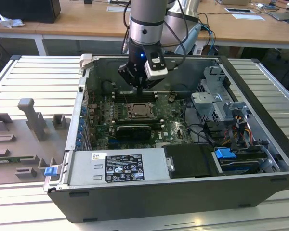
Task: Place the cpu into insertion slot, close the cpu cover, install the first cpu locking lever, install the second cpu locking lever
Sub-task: 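Install the first cpu locking lever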
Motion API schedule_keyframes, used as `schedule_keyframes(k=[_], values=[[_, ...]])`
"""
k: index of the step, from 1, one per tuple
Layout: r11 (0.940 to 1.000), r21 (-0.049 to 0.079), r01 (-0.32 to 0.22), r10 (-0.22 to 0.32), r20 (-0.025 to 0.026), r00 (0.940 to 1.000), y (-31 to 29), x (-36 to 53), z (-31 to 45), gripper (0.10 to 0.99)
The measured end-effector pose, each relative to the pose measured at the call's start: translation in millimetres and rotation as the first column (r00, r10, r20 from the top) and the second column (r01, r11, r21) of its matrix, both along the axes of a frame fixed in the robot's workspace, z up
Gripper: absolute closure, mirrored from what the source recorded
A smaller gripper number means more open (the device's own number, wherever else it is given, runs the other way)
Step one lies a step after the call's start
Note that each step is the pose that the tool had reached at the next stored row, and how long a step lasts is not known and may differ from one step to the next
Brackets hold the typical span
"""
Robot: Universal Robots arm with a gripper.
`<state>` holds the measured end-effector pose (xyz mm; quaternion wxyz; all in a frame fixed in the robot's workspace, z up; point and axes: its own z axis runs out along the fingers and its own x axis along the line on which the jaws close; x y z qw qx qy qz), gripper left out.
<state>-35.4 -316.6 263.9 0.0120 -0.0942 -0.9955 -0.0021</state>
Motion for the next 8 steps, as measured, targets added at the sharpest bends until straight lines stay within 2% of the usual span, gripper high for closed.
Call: schedule_keyframes(k=[1,2,5,8], values=[[0.9998,0.000,-0.020,0.020,0.0443,0.9988,0.0,-0.2,0.0,0.980],[0.9981,0.000,-0.062,0.062,0.0460,0.9970,0.0,-0.2,-0.2,0.980],[0.9959,0.000,-0.090,0.090,0.0469,0.9948,0.0,-0.2,-0.2,0.980],[0.9938,-0.001,-0.111,0.111,0.0530,0.9924,-0.1,-0.2,-0.2,0.980]])
